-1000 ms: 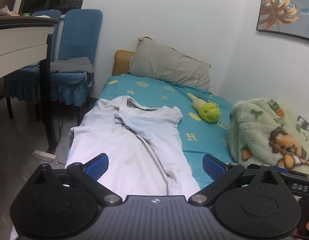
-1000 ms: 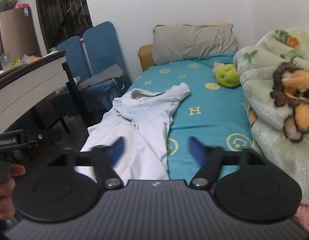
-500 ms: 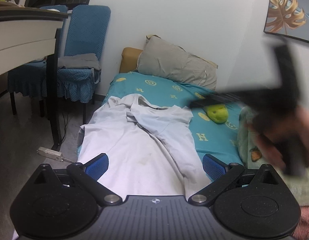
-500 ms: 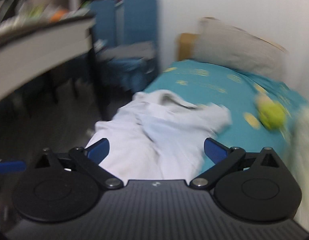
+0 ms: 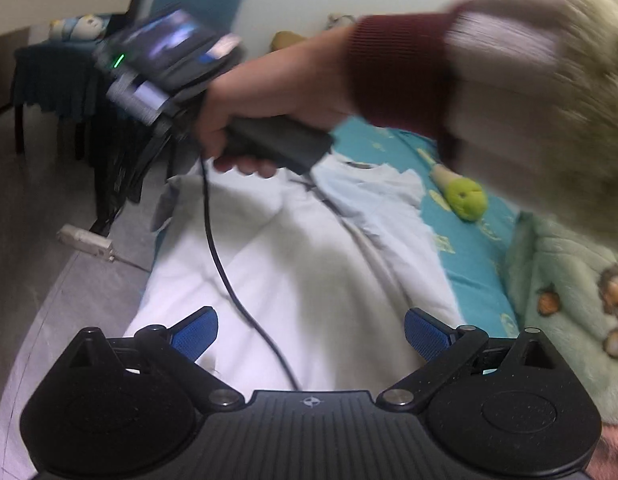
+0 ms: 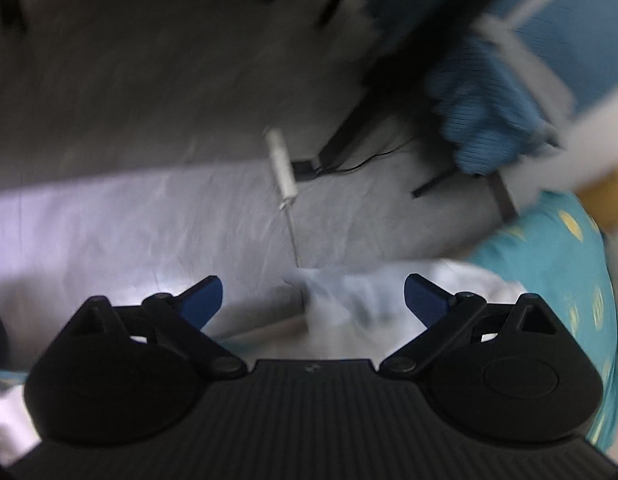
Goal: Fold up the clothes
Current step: 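Grasp the other shirt side edge with the right gripper, then fold the held side over the shirt body with the right gripper and release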
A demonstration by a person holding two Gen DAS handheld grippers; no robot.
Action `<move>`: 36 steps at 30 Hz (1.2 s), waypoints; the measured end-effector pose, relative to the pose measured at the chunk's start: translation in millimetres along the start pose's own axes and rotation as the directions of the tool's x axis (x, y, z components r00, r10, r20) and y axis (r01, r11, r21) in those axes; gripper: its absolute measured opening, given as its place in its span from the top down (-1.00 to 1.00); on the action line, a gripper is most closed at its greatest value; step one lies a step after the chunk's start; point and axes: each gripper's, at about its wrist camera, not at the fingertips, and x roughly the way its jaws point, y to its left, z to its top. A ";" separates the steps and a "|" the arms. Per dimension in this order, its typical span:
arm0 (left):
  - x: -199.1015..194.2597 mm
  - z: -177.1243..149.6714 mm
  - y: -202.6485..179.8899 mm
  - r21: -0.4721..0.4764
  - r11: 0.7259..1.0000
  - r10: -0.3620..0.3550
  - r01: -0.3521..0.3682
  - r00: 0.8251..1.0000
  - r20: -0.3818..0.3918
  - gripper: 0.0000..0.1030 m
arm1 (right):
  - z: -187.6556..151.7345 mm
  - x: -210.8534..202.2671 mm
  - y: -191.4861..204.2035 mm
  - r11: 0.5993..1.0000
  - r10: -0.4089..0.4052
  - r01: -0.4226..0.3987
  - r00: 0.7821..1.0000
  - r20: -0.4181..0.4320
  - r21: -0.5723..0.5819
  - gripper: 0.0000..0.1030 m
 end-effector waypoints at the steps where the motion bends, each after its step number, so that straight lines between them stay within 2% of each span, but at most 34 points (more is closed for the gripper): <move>1: 4.9 0.6 4.0 -0.012 1.000 0.000 0.000 1.000 -0.006 -0.96 | 4.8 17.6 5.0 0.999 -0.002 0.001 1.000 -0.031 -0.034 -0.92; 3: 11.1 -0.2 10.1 -0.041 0.999 -0.014 0.013 1.000 -0.019 -0.96 | 12.7 49.9 15.0 0.996 -0.014 0.006 0.996 -0.088 -0.093 -0.92; 4: 14.2 -0.6 13.2 -0.056 0.998 -0.020 0.019 0.999 -0.025 -0.96 | 15.2 63.9 19.0 0.992 -0.023 0.009 0.993 -0.113 -0.123 -0.83; 5: 17.3 -1.0 16.2 -0.070 0.997 -0.027 0.025 0.999 -0.031 -0.96 | 17.3 76.4 22.8 0.988 -0.032 0.010 0.989 -0.142 -0.156 -0.55; 6: 19.2 -1.4 16.0 -0.078 0.997 -0.027 0.024 0.999 -0.036 -0.96 | 19.4 88.3 25.8 0.982 -0.051 0.017 0.983 -0.176 -0.189 -0.43; 9: 22.1 -1.7 18.2 -0.093 0.995 -0.032 0.029 0.999 -0.035 -0.96 | 22.8 117.6 33.3 0.959 -0.143 0.065 0.951 -0.273 -0.275 -0.38; 10: 23.0 -1.8 19.0 -0.098 0.995 -0.034 0.030 0.999 -0.034 -0.96 | 22.1 124.4 34.6 0.956 -0.156 0.066 0.939 -0.306 -0.286 -0.21; 11: 24.0 -1.9 19.7 -0.103 0.994 -0.036 0.032 0.999 -0.034 -0.96 | 20.8 129.3 35.4 0.953 -0.168 0.067 0.928 -0.333 -0.294 0.21; 12: 23.3 -2.6 21.3 -0.108 0.994 -0.039 0.035 0.999 -0.029 -0.96 | 18.6 130.3 34.4 0.953 -0.175 0.071 0.922 -0.345 -0.294 0.49; 13: 22.6 -3.3 22.9 -0.112 0.993 -0.042 0.039 0.999 -0.025 -0.95 | 17.7 128.5 31.6 0.956 -0.184 0.087 0.922 -0.342 -0.280 0.94; 15: 21.1 -4.7 26.1 -0.122 0.991 -0.049 0.047 0.999 -0.015 -0.94 | 19.9 105.2 19.6 0.970 -0.185 0.134 0.947 -0.264 -0.201 0.91; 17: 12.5 -3.6 25.7 -0.123 0.986 -0.109 0.114 0.993 0.049 -0.94 | 22.6 68.3 -3.0 0.985 -0.173 0.168 0.974 -0.145 -0.049 0.92; 18: 7.1 -3.4 23.6 -0.108 0.983 -0.137 0.145 0.987 0.079 -0.94 | 22.1 46.4 -16.7 0.981 -0.186 0.189 0.979 -0.082 0.040 0.92; 20: -4.4 -3.8 18.7 -0.071 0.974 -0.203 0.213 0.970 0.134 -0.94 | 12.0 -0.3 -46.6 0.948 -0.253 0.243 0.967 0.021 0.206 0.92; 21: -10.4 -4.5 16.0 -0.047 0.967 -0.240 0.250 0.958 0.157 -0.94 | 3.6 -24.2 -62.3 0.919 -0.293 0.263 0.954 0.063 0.294 0.92; 23: -20.3 -6.3 10.8 -0.003 0.949 -0.308 0.314 0.932 0.189 -0.94 | -26.7 -70.4 -92.2 0.833 -0.374 0.276 0.920 0.120 0.479 0.92; 25: -28.1 -8.5 5.9 0.039 0.928 -0.369 0.370 0.906 0.205 -0.94 | -70.5 -111.0 -119.1 0.711 -0.445 0.253 0.884 0.142 0.656 0.92; 26: -32.0 -9.6 3.4 0.060 0.916 -0.400 0.397 0.892 0.212 -0.94 | -96.9 -126.5 -128.0 0.643 -0.459 0.223 0.878 0.135 0.733 0.92; 28: -37.7 -11.6 -1.1 0.100 0.891 -0.453 0.442 0.864 0.220 -0.94 | -153.0 -148.3 -137.7 0.511 -0.460 0.157 0.880 0.115 0.845 0.92; 31: -37.8 -12.6 -5.0 0.135 0.857 -0.514 0.497 0.830 0.216 -0.95 | -237.9 -155.5 -129.3 0.348 -0.441 0.098 0.895 0.070 0.932 0.92; 33: -38.3 -17.3 -14.1 0.156 0.853 -0.521 0.497 0.826 0.216 -0.96 | -290.6 -149.1 -117.0 0.246 -0.399 0.033 0.914 0.071 0.969 0.91; 34: -34.3 -18.3 -17.4 0.159 0.860 -0.509 0.485 0.834 0.211 -0.96 | -313.7 -146.0 -109.4 0.207 -0.379 -0.009 0.921 0.089 0.978 0.89; 36: -33.3 -25.8 -24.5 0.158 0.875 -0.482 0.457 0.854 0.198 -0.96 | -348.4 -144.4 -92.6 0.179 -0.351 -0.113 0.921 0.171 0.977 0.85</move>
